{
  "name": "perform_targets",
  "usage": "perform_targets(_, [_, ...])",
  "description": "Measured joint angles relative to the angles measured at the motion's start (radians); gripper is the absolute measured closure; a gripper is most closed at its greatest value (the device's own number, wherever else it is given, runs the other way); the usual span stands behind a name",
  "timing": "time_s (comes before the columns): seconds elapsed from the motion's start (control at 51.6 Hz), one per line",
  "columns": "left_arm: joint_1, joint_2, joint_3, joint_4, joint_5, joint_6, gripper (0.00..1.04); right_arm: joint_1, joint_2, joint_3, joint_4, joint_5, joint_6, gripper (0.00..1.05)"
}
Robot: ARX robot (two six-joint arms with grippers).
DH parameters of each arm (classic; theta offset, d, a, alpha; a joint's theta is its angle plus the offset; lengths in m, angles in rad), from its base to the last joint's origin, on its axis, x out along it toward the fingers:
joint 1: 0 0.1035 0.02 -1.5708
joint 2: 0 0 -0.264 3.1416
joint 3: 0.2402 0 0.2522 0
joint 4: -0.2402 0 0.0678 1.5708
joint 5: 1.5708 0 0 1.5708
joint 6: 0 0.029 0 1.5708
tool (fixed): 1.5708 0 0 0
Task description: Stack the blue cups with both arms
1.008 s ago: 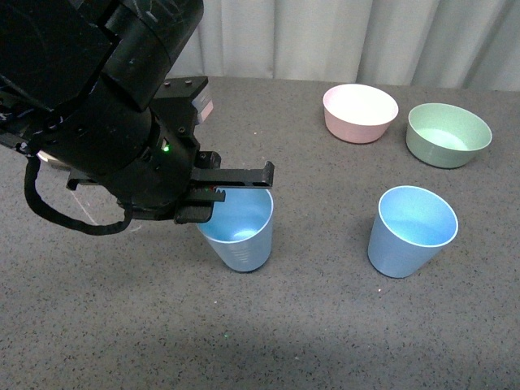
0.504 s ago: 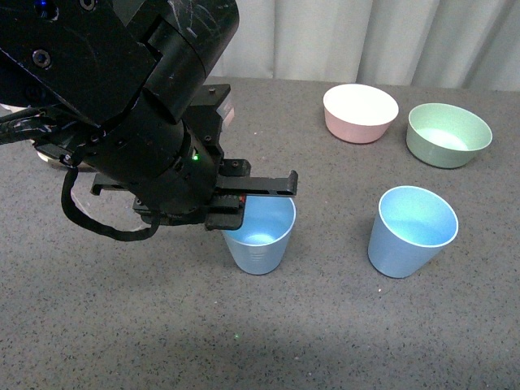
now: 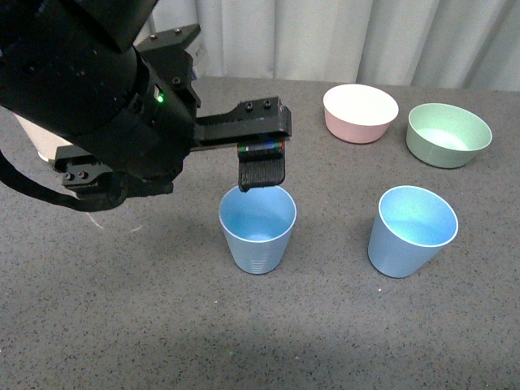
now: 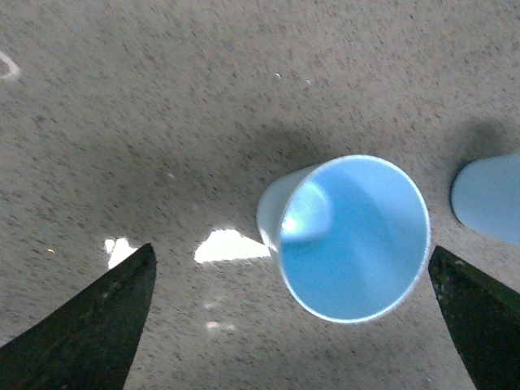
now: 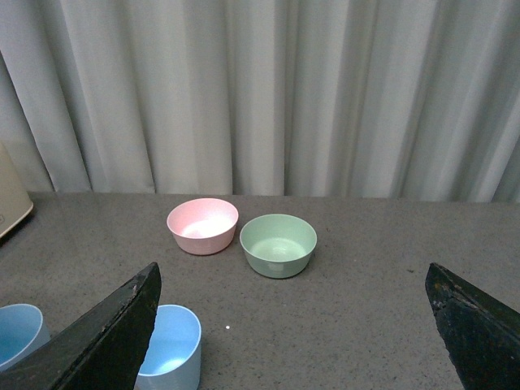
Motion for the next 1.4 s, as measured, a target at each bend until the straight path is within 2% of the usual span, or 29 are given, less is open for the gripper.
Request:
perform_targets(0.058, [-0.002, 0.008, -0.122, 0.336, -0.206, 0.098, 0.17, 0.000, 0.000, 0.000, 0.000, 0.000, 0.000, 0.10])
perform_targets(0.078, [-0.001, 0.010, -0.148, 0.396, -0.239, 0.129, 0.18, 0.000, 0.000, 0.000, 0.000, 0.000, 0.000, 0.10])
perform_targets(0.116, [0.009, 0.011, -0.262, 0.631, -0.330, 0.198, 0.26, 0.000, 0.000, 0.000, 0.000, -0.002, 0.000, 0.10])
perform_targets(0.136, [0.013, 0.010, -0.291, 0.689, -0.342, 0.226, 0.27, 0.000, 0.000, 0.000, 0.000, -0.002, 0.000, 0.10])
perform_targets(0.213, [0.064, -0.031, -0.491, 1.154, -0.355, 0.324, 0.43, 0.000, 0.000, 0.000, 0.000, 0.003, 0.000, 0.10])
perform_targets(0.291, [0.111, -0.170, -0.569, 1.301, -0.326, 0.360, 0.58, 0.000, 0.000, 0.000, 0.000, 0.003, 0.000, 0.10])
perform_targets(0.524, [0.227, -0.419, -0.769, 1.270, -0.214, 0.391, 1.01, 0.000, 0.000, 0.000, 0.000, 0.000, 0.000, 0.10])
perform_targets(0.853, [0.317, -0.672, -0.888, 1.141, -0.129, 0.400, 1.01, 0.000, 0.000, 0.000, 0.000, 0.000, 0.000, 0.10])
perform_targets(1.105, [0.367, -0.889, -0.942, 0.984, -0.077, 0.400, 1.01, 0.000, 0.000, 0.000, 0.000, 0.000, 0.000, 0.10])
perform_targets(1.183, [0.428, -0.965, -0.955, 0.921, 0.001, 0.401, 1.01, 0.000, 0.000, 0.000, 0.000, 0.000, 0.000, 0.10])
perform_targets(1.396, [0.457, -1.111, -0.964, 0.796, 0.013, 0.401, 1.01, 0.000, 0.000, 0.000, 0.000, 0.000, 0.000, 0.10])
